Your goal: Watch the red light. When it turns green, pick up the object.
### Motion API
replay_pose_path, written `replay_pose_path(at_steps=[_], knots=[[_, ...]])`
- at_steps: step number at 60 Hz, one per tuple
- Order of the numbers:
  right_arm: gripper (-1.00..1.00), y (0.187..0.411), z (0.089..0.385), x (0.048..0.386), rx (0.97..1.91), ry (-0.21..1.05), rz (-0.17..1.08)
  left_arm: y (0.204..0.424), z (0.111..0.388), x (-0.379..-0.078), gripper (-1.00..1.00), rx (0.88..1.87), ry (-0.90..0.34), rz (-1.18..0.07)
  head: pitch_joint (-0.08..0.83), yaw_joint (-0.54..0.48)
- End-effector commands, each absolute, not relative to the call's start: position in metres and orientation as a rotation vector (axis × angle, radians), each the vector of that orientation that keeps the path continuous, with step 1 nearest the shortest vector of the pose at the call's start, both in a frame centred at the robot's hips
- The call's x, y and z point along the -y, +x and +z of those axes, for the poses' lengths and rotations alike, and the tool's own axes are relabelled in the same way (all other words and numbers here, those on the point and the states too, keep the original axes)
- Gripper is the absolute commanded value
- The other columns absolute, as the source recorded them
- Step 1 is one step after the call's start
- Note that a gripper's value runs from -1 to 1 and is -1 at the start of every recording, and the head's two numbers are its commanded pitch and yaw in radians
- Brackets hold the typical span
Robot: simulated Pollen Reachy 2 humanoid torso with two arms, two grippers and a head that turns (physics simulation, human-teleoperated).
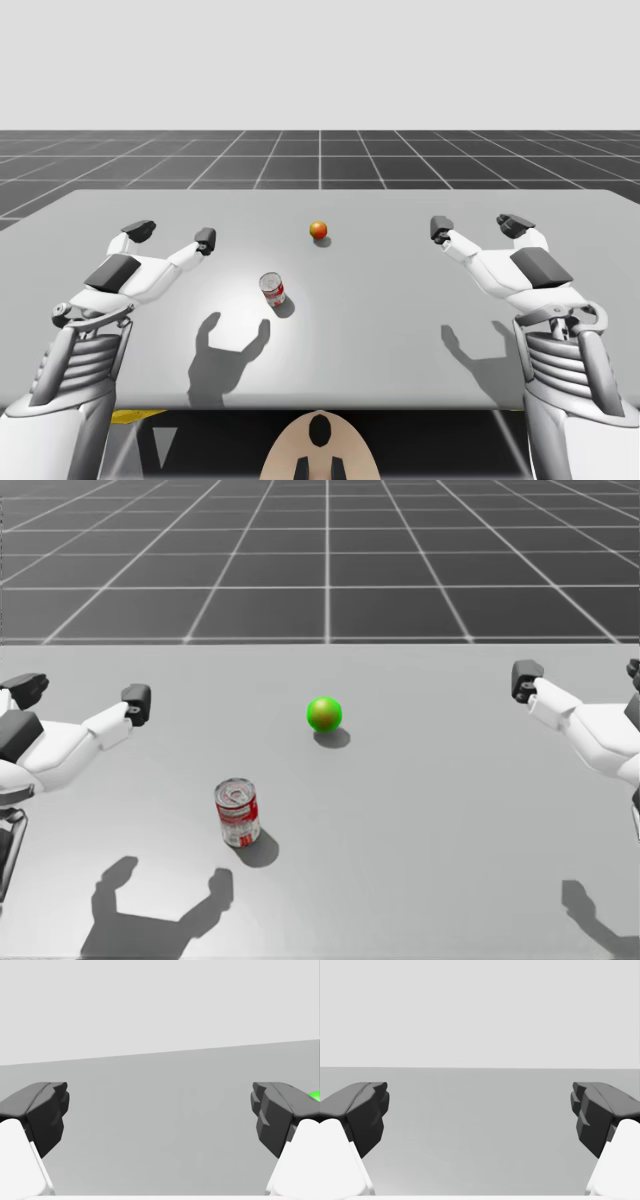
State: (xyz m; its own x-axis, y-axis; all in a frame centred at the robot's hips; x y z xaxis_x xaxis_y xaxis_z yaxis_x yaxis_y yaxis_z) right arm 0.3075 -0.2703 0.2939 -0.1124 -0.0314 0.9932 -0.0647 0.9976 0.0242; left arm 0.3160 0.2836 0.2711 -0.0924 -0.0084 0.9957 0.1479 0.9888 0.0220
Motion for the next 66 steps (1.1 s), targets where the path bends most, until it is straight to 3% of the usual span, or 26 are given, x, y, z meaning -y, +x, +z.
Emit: replay_pose_path(at_steps=[1, 19, 33, 47, 49, 55, 66], knots=[[-1.00, 0.307, 0.294, 0.270, 1.684, 0.073, 0.031, 0.316, 0.271, -0.283, -1.00, 1.659, -0.106, -0.131, 0.476, 0.03], [-1.00, 0.307, 0.294, 0.269, 1.684, 0.067, 0.034, 0.317, 0.270, -0.281, -1.00, 1.652, -0.108, -0.134, 0.599, 0.17], [-1.00, 0.307, 0.294, 0.269, 1.685, 0.064, 0.035, 0.312, 0.273, -0.273, -1.00, 1.639, -0.146, -0.140, 0.627, 0.19], [-1.00, 0.308, 0.291, 0.268, 1.677, 0.060, 0.032, 0.287, 0.280, -0.257, -1.00, 1.535, -0.366, -0.176, 0.621, 0.19], [-1.00, 0.308, 0.291, 0.268, 1.677, 0.058, 0.034, 0.282, 0.276, -0.254, -1.00, 1.504, -0.443, -0.174, 0.623, 0.19], [-1.00, 0.308, 0.290, 0.268, 1.676, 0.057, 0.035, 0.272, 0.258, -0.247, -1.00, 1.443, -0.502, -0.197, 0.625, 0.19], [-1.00, 0.309, 0.289, 0.268, 1.676, 0.055, 0.037, 0.269, 0.215, -0.237, -1.00, 1.383, -0.504, -0.240, 0.626, 0.19]])
